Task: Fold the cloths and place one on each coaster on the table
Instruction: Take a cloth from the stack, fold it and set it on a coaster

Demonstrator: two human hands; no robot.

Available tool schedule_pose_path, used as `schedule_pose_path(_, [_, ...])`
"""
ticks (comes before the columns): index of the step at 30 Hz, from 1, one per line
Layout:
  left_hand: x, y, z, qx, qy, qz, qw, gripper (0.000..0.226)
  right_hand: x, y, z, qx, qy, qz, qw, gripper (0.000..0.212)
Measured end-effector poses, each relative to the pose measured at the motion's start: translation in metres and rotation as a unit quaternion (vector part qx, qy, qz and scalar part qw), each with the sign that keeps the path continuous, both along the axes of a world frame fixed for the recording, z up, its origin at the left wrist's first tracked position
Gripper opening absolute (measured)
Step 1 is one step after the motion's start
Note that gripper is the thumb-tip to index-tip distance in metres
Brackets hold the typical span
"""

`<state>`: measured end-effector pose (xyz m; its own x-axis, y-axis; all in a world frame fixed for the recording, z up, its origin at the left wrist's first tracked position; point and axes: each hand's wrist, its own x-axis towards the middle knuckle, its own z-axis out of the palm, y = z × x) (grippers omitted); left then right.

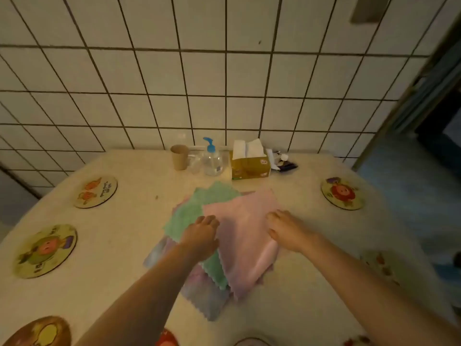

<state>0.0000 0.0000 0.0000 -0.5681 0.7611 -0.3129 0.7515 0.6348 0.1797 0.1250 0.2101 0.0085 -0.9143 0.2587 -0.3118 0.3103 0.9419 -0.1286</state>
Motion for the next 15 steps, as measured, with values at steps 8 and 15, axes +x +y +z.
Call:
schedule_pose_path(8, [-0.056, 0.060, -0.042, -0.049, 0.007, 0.079, 0.996, 0.066, -0.101, 0.043, -0.054, -0.032, -0.009, 0.053, 0.998, 0.048])
schedule_pose_path(15, [-0.087, 0.082, -0.067, -0.024, 0.016, 0.151, 0.988, 0.037, -0.156, 0.049, -0.087, -0.014, -0.010, 0.119, 0.993, 0.058])
